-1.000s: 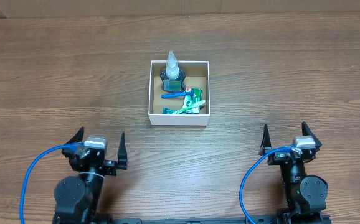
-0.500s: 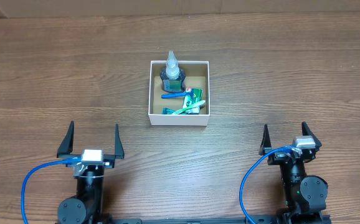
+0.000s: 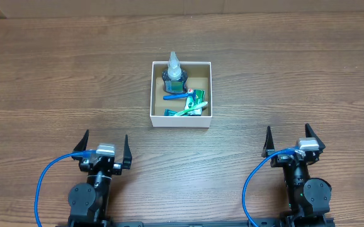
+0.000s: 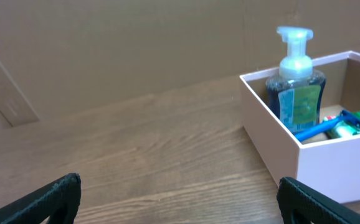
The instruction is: Pack container
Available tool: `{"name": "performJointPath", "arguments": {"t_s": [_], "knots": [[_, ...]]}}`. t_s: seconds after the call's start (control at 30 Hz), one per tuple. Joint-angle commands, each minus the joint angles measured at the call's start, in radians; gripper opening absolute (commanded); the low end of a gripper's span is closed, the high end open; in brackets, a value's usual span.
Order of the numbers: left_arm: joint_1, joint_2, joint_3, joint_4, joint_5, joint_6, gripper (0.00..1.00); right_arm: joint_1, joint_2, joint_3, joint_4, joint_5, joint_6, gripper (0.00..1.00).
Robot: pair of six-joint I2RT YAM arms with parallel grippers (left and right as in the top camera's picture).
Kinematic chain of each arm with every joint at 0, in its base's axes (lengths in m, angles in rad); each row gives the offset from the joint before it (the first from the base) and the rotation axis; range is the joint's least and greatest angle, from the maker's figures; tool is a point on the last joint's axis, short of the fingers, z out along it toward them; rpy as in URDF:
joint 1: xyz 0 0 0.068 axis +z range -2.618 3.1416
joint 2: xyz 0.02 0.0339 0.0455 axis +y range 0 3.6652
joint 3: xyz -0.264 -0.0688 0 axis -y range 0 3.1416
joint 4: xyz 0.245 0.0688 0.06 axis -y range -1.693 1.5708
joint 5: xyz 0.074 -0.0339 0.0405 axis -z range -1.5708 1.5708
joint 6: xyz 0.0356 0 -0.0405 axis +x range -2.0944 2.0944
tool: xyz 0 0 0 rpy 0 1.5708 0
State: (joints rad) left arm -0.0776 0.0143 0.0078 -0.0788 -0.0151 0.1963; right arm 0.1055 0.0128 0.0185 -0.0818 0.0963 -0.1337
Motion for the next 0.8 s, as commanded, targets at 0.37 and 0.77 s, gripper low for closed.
{"name": "performJointPath", "arguments": {"t_s": [0.37, 0.77], "knots": [[0.046, -0.011, -0.003, 0.001, 0.027, -0.029, 1.00, 0.006, -0.010, -0.010, 0.006, 0.008, 0.006, 1.00], [0.046, -0.011, -0.003, 0.001, 0.026, -0.028, 1.00, 0.006, -0.010, -0.010, 0.006, 0.008, 0.006, 1.00]]}}
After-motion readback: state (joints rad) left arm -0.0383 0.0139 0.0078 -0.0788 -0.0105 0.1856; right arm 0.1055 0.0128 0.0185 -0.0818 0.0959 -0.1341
